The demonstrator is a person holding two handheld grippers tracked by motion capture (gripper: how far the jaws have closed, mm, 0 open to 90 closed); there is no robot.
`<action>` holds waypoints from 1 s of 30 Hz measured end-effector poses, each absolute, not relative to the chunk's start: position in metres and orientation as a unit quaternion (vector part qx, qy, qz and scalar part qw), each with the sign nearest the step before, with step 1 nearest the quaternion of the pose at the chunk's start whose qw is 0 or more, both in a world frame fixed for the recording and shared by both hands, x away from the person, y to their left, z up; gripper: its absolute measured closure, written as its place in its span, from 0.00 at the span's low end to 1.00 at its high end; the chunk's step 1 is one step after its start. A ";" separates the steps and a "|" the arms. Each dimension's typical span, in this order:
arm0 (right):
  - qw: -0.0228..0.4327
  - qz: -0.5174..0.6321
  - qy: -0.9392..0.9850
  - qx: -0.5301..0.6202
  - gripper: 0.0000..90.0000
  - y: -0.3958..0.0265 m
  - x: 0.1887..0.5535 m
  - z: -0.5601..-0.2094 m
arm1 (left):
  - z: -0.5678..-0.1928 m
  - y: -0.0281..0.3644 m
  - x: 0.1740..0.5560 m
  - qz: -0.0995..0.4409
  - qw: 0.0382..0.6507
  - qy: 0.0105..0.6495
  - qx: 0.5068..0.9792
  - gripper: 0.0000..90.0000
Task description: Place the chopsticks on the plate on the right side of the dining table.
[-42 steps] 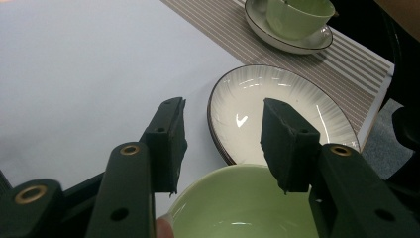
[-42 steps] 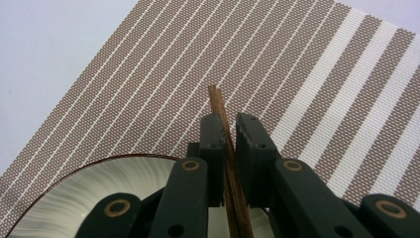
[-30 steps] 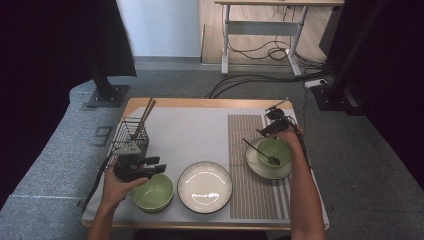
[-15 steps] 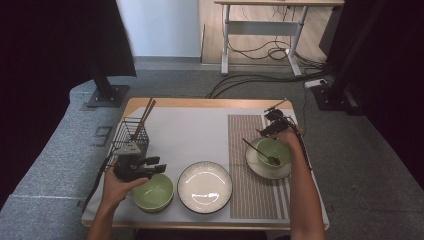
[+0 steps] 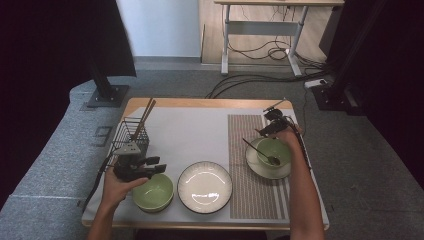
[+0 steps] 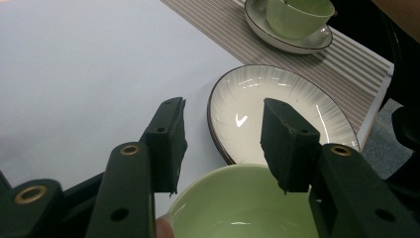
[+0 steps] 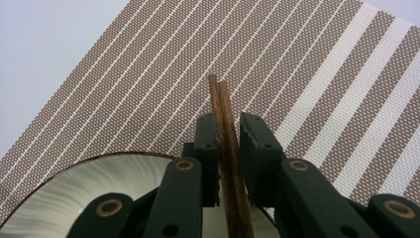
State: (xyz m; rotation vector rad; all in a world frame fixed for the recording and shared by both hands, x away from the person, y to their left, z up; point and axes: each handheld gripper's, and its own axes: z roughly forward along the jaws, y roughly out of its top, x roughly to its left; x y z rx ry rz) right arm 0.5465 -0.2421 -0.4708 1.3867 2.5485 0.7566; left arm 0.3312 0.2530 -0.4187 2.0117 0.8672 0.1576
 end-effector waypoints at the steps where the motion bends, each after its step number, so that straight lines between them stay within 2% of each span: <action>1: 0.073 0.251 0.849 0.459 0.87 -0.241 0.547 -0.471 | -0.419 0.253 0.331 0.064 0.455 0.352 0.815 0.58; 20: 0.071 0.252 0.853 0.452 0.86 -0.235 0.549 -0.471 | -0.419 0.253 0.331 0.064 0.456 0.352 0.815 0.58; 30: 0.068 0.257 0.850 0.455 0.78 -0.239 0.547 -0.468 | -0.418 0.254 0.331 0.064 0.457 0.352 0.814 0.58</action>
